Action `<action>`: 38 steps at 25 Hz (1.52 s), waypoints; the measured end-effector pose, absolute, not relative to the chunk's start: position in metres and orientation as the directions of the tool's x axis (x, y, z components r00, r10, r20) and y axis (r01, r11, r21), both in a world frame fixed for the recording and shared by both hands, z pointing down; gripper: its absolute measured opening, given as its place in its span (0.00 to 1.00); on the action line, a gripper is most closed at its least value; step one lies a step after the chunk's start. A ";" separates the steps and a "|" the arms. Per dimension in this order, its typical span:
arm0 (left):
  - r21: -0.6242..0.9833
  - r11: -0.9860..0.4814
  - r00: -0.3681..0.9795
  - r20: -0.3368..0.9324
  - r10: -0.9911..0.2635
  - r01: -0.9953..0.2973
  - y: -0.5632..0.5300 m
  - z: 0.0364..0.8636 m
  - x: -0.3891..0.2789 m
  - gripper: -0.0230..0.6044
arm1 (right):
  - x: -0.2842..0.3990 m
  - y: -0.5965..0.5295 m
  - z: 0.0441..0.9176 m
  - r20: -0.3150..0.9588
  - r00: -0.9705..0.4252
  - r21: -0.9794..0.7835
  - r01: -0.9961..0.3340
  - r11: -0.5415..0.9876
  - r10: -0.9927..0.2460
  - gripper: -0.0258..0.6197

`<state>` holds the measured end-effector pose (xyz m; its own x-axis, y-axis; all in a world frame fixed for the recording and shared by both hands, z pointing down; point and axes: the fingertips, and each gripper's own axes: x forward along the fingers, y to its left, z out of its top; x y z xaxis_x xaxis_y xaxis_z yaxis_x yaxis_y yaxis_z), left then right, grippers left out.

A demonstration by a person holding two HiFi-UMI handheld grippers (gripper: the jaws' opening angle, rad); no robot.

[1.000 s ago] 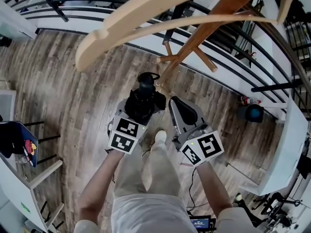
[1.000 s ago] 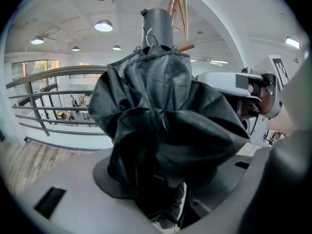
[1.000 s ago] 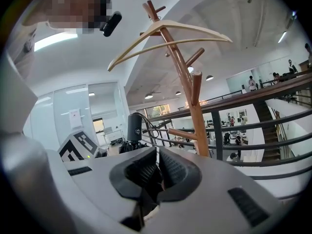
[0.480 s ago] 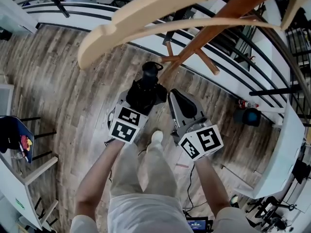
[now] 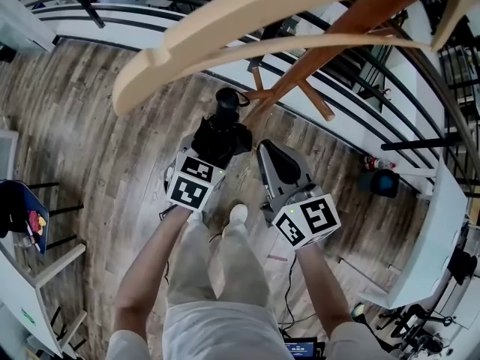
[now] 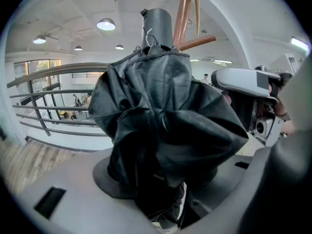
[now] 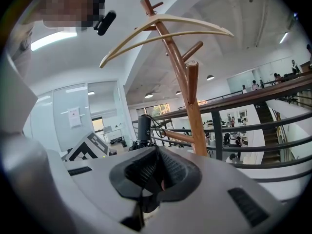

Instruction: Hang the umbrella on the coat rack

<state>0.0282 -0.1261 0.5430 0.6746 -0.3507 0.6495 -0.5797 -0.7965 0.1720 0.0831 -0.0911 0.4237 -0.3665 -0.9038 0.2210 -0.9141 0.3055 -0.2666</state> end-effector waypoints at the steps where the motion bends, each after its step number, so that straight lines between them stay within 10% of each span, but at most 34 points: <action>1: 0.172 -0.795 0.672 0.651 -0.351 -0.582 -0.128 0.544 0.028 0.43 | 0.083 -0.091 0.424 0.222 -0.367 -0.266 -0.914 0.306 -0.903 0.10; 38: 0.212 -0.745 0.602 0.739 -0.301 -0.632 -0.132 0.642 0.043 0.43 | 0.087 -0.097 0.438 0.251 -0.391 -0.264 -0.908 0.327 -0.885 0.10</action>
<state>0.0426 -0.1325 0.6418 0.6023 -0.3006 0.7395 -0.6322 -0.7453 0.2119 0.0875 -0.0970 0.4381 -0.3913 -0.8854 0.2508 -0.9077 0.3265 -0.2635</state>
